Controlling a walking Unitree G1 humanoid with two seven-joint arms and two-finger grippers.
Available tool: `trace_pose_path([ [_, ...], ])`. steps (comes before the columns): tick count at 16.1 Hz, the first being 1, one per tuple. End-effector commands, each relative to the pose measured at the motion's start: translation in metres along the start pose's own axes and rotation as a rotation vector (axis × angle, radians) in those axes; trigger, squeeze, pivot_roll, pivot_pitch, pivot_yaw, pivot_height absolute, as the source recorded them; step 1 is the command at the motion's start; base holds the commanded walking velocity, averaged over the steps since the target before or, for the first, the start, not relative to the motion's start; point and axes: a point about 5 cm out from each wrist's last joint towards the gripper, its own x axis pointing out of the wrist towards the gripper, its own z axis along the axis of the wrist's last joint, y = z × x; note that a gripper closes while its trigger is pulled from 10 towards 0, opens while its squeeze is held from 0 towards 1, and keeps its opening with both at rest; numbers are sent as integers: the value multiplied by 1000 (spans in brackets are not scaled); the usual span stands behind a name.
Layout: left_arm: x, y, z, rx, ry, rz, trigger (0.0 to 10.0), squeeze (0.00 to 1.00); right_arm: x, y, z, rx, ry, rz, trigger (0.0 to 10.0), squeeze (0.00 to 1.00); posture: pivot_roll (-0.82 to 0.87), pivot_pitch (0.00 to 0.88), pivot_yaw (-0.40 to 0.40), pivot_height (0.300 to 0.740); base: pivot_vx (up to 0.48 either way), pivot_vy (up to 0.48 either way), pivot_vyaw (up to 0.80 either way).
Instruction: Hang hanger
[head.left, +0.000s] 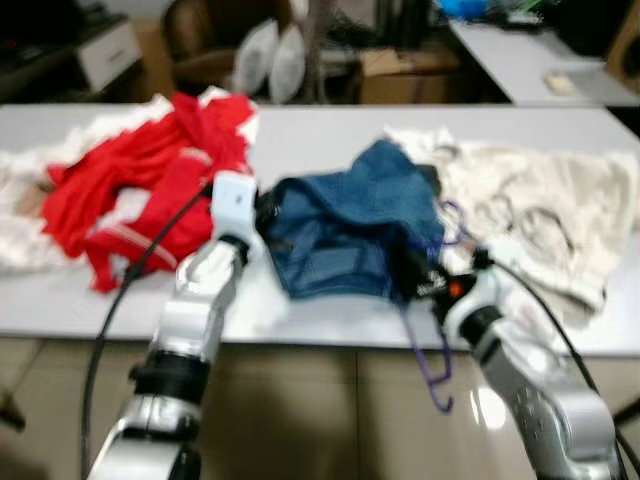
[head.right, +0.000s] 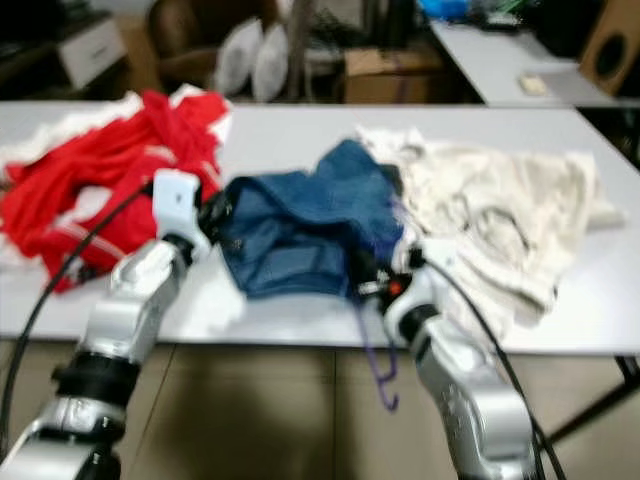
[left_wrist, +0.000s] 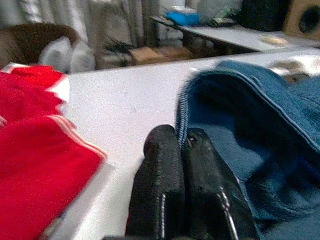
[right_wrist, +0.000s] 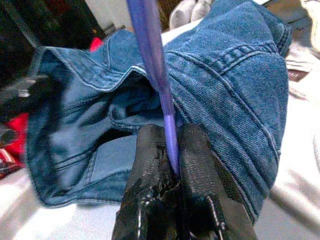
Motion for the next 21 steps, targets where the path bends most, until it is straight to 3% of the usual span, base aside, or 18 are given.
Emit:
trace_pose_path([
  [1,8,-13,4,-5,0,-49,0,0,-6,-5,-5,-11,37,-11,10000,0,-222,0,80,740,0,0,0],
  [5,23,-28,13,-45,21,-113,0,0,-13,-5,1,3,33,-30,10000,0,-279,0,107,740,0,0,0],
  [8,39,-30,41,-25,-25,-162,0,0,-10,7,5,40,28,50,10000,0,-251,0,81,740,0,0,0],
  [11,40,-25,66,75,-48,-256,0,0,2,0,10,-1,33,51,10000,0,-253,0,116,740,0,0,0],
  [15,40,2,79,210,-17,-232,0,0,15,-21,35,26,-45,-20,10000,0,-237,0,133,740,0,0,0],
  [17,38,26,107,251,-42,-208,0,0,28,-32,59,36,-112,-17,10000,0,-215,0,128,740,0,0,0],
  [18,32,38,133,248,-65,-241,0,0,34,-38,74,64,-160,-13,10000,0,-199,0,126,740,0,0,0],
  [19,29,40,140,237,-69,-264,0,0,35,-40,77,78,-172,-15,10000,0,-196,0,126,740,0,0,0],
  [21,22,29,154,115,-102,-367,0,0,38,-48,69,111,-154,-33,10000,0,-183,0,134,740,0,0,0],
])
